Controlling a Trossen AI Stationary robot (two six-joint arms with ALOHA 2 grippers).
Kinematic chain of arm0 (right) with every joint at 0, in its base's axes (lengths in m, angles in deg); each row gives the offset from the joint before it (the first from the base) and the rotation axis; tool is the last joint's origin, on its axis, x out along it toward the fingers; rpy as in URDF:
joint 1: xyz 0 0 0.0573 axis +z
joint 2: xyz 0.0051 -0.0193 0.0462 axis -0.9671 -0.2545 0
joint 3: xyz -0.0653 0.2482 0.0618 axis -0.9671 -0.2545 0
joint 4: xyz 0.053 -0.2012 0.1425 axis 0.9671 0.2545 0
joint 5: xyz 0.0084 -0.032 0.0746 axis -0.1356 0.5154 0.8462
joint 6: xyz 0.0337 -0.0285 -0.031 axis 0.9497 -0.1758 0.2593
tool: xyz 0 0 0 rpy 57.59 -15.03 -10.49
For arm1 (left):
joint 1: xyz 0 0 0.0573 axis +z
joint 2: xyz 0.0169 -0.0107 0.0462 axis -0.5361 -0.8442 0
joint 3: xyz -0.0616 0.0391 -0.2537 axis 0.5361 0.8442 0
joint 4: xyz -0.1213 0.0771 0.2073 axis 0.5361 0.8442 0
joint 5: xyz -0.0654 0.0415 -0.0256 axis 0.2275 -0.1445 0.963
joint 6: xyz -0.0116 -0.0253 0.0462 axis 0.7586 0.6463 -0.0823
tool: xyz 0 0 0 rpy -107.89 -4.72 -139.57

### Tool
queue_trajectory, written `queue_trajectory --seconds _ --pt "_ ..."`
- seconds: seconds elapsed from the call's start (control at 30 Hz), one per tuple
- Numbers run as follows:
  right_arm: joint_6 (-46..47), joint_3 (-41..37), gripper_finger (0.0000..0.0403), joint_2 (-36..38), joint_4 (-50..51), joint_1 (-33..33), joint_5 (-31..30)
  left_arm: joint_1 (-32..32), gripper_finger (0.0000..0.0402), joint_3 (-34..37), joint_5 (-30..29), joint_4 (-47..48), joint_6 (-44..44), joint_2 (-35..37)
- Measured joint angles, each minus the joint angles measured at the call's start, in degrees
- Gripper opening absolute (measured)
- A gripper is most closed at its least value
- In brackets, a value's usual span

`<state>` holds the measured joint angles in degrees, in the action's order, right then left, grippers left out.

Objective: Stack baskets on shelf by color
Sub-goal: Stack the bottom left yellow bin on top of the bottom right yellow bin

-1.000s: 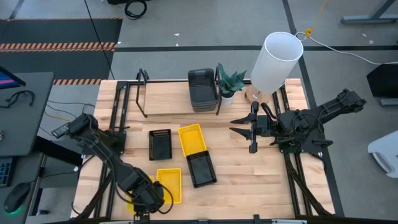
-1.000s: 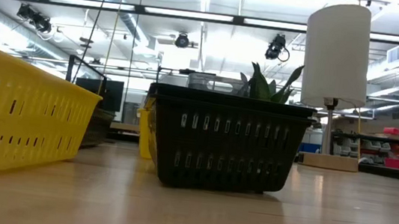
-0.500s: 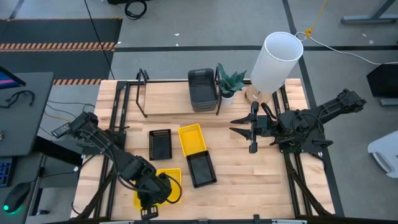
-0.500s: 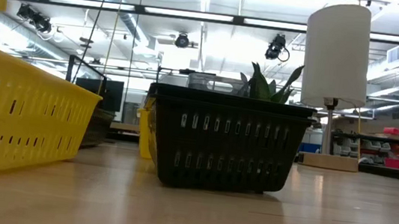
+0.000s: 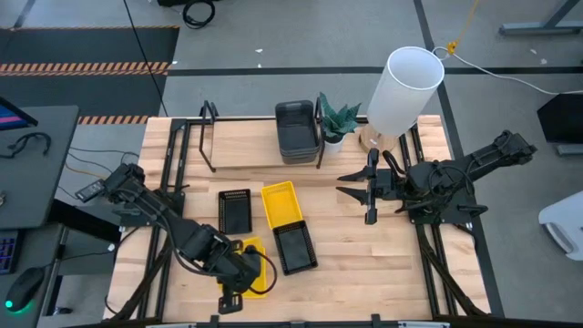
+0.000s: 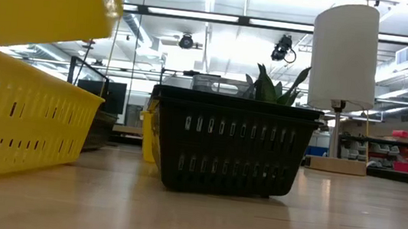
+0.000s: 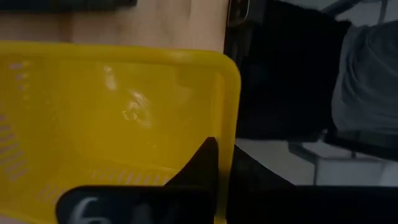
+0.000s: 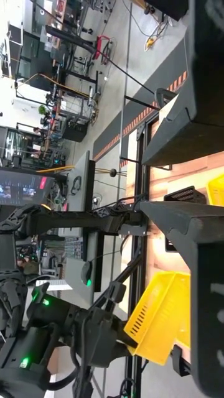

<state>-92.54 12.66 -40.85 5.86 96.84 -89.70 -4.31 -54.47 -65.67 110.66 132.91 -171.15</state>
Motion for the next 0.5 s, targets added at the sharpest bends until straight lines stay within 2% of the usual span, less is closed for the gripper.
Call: queue_trajectory --seconds 0.27,0.5 --pt "0.27 0.0 0.0108 0.0 0.29 0.0 0.0 -0.16 0.0008 0.04 -4.23 -0.44 -0.81 -0.5" --pt "0.42 0.0 0.0108 0.0 0.59 0.0 0.0 -0.46 0.0008 0.04 -2.75 -0.53 -2.12 -4.19"
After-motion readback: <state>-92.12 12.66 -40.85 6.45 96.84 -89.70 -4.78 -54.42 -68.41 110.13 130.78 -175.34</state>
